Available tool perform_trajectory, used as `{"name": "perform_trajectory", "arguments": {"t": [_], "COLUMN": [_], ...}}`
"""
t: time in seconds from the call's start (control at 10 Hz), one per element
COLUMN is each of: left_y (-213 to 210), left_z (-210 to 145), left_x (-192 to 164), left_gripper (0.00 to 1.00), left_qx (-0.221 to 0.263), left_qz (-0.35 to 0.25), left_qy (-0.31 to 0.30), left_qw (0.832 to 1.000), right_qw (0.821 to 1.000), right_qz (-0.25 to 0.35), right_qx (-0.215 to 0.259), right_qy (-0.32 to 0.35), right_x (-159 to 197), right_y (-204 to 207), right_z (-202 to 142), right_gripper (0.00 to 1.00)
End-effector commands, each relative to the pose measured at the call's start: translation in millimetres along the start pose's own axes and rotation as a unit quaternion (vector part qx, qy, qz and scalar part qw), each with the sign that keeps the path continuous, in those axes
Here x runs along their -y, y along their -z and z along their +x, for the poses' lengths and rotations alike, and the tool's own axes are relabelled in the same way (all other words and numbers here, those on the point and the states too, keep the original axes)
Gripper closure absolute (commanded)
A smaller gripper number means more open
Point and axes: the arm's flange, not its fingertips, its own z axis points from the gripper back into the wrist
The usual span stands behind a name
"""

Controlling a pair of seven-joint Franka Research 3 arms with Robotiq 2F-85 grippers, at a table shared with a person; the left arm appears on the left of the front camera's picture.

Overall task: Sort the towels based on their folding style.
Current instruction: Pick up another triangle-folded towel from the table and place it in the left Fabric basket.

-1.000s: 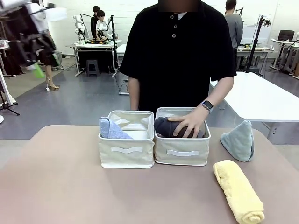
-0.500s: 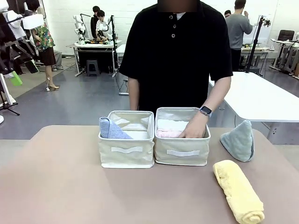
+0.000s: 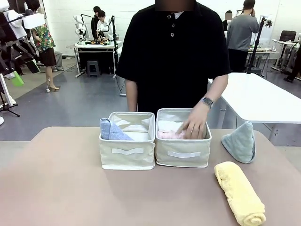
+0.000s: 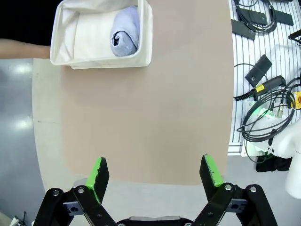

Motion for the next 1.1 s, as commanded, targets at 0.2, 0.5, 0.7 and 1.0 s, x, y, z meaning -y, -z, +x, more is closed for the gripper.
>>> {"name": "perform_trajectory", "arguments": {"t": [0.2,0.5,0.7,1.0], "left_y": [-18,-44,-49,-48], "left_z": [-67,-155,-224,-288], "left_x": [7,54,74,91], "left_gripper": [0.0,0.0,0.0,0.0], "left_qx": [0.167,0.249,0.286,0.326], "left_qz": [-0.031,0.047,0.078,0.092], "left_qy": [-0.008,-0.042,-0.115,-0.189], "left_qw": [0.986,0.966,0.948,0.922], "right_qw": [1.0,1.0,1.0,1.0], "right_qz": [0.006,0.006,0.006,0.006], "right_qx": [0.014,0.014,0.014,0.014], "right_qy": [-0.01,-0.01,-0.01,-0.01], "right_x": [0,0,0,0], "right_y": [-2,-2,-2,-2], "right_z": [3,3,3,3], "right_gripper": [0.0,0.0,0.0,0.0]}}
